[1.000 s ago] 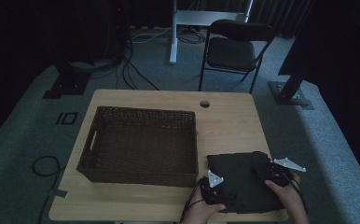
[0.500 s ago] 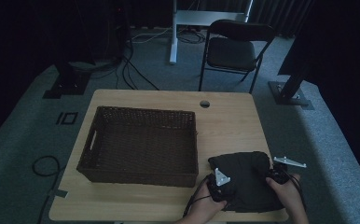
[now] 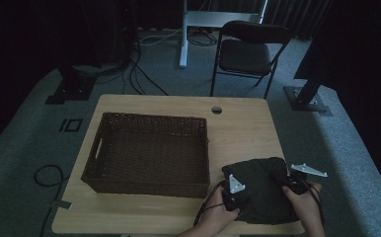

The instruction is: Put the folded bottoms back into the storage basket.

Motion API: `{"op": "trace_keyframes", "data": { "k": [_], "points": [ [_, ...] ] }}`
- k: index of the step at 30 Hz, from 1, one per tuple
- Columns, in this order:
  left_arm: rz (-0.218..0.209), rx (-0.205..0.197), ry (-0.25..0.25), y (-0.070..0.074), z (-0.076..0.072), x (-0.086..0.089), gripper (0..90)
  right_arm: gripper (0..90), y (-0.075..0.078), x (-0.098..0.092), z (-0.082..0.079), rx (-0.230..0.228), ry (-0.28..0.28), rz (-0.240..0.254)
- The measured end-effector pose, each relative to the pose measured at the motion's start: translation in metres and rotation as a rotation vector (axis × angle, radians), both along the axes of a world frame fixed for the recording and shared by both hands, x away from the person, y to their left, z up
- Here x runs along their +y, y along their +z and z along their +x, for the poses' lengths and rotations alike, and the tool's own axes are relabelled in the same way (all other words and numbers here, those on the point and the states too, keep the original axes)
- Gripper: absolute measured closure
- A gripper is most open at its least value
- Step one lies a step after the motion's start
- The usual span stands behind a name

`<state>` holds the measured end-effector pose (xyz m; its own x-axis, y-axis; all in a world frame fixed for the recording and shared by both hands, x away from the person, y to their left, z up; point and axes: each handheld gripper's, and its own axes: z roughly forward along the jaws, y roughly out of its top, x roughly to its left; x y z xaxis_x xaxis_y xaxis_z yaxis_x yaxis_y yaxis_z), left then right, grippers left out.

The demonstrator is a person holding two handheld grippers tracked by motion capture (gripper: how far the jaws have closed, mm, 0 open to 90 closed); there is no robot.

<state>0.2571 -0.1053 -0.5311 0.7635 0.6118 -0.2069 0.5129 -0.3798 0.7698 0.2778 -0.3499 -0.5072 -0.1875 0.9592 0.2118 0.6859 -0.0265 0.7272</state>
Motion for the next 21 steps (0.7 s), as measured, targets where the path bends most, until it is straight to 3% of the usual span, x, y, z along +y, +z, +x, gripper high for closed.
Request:
{"op": "trace_keyframes", "data": {
  "k": [3,13,21],
  "points": [
    [-0.010,-0.008,0.002,0.005,0.001,0.000,67.8,66.5,0.005,-0.001,-0.001,-0.012,-0.006,0.014],
    [-0.050,-0.032,-0.010,0.041,0.008,0.004,67.8,66.6,0.040,-0.006,-0.003,-0.078,-0.017,0.069],
    [-0.049,-0.075,-0.038,0.072,0.015,0.011,67.7,66.6,0.067,-0.003,-0.003,-0.135,-0.013,0.083]
  ]
}}
